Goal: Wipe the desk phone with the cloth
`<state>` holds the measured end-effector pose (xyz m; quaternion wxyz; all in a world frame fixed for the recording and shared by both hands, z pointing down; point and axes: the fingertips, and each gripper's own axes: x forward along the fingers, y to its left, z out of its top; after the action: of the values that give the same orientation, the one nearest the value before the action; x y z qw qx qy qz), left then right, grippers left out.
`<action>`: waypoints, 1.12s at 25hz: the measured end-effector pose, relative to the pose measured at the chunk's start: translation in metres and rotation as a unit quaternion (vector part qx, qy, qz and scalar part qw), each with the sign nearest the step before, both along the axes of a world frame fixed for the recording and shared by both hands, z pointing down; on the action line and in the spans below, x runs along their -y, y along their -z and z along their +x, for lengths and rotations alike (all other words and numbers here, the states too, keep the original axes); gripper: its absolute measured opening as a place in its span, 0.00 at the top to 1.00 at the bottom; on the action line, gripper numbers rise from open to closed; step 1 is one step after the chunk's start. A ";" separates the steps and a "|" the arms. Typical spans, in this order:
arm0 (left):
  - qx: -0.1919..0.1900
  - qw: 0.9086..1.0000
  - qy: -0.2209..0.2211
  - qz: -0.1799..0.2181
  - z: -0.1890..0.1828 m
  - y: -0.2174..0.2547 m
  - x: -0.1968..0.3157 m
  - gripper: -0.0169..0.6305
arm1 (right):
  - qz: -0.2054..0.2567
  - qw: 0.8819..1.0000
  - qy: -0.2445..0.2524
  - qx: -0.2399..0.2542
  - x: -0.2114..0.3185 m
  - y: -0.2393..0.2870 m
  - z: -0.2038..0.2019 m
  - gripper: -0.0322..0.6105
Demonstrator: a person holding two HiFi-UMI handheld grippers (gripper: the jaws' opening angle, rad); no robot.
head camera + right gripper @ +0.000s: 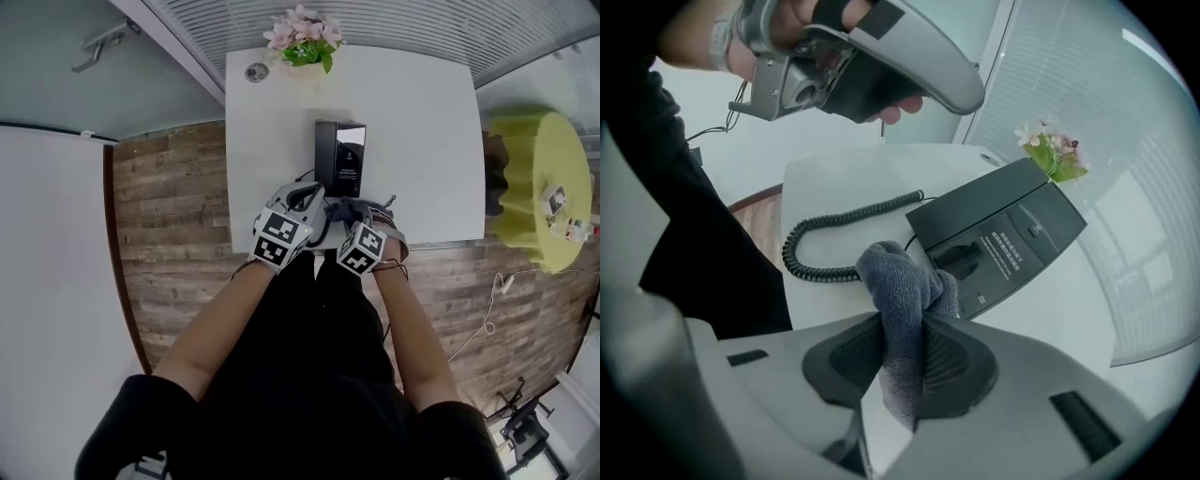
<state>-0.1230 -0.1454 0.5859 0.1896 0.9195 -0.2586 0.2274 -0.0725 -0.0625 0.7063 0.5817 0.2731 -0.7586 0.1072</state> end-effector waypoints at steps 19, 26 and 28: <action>-0.015 0.998 0.049 0.043 -0.021 0.048 0.087 0.96 | 0.136 0.990 0.042 -0.021 0.146 0.111 -0.011 0.80; -0.015 0.996 0.075 0.044 -0.023 0.048 0.121 0.96 | 0.157 0.985 0.071 -0.020 0.191 0.111 -0.021 0.80; -0.014 0.996 0.080 0.043 -0.022 0.047 0.126 0.96 | 0.156 0.985 0.075 -0.016 0.197 0.108 -0.022 0.80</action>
<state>-0.1451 -0.2715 0.5393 0.1705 0.9064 -0.3379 0.1877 -0.0948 -0.2593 0.5984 0.5506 0.3046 -0.7748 -0.0612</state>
